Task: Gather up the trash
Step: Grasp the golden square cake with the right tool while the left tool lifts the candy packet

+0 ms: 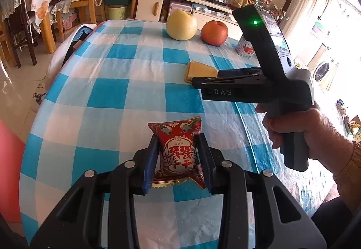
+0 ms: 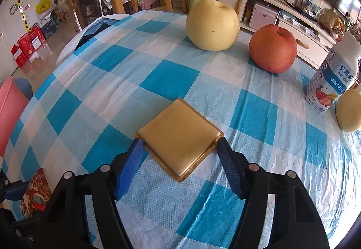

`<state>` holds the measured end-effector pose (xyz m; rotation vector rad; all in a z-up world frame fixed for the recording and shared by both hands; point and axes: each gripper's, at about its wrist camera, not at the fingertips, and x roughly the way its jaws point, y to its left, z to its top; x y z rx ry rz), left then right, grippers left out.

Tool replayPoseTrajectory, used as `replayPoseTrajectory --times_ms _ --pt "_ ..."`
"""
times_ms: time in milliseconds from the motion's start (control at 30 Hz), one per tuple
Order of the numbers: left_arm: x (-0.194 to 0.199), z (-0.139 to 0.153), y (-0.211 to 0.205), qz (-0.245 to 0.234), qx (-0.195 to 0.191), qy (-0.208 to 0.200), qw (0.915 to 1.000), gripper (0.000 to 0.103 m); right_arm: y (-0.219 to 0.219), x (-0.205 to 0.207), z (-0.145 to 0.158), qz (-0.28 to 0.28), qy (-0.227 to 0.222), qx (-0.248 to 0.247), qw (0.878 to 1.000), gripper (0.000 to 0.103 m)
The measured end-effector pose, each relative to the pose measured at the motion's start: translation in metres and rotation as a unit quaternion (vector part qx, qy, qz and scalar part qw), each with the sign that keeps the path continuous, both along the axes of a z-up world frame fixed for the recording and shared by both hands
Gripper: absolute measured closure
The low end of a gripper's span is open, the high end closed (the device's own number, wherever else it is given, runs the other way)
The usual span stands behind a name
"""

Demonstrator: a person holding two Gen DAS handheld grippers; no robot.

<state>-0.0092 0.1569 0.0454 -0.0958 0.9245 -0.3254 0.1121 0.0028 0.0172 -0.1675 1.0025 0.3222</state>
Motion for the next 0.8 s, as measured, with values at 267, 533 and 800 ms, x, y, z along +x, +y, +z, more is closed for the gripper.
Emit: replayPoseTrajectory --times_ms 267,533,800 --pt "0.001 0.001 0.006 0.014 -0.007 0.0 0.9999 0.066 -0.012 0.0 0.003 -0.003 -0.004 -0.001 1.0 0.057" --pt "0.003 0.004 0.013 0.032 -0.014 -0.012 0.9993 0.066 -0.018 0.014 0.005 0.008 -0.02 -0.018 1.0 0.015" --pt "0.005 0.0 0.006 0.017 -0.005 0.001 0.9998 0.065 0.0 0.022 -0.004 0.015 -0.007 -0.011 1.0 0.014"
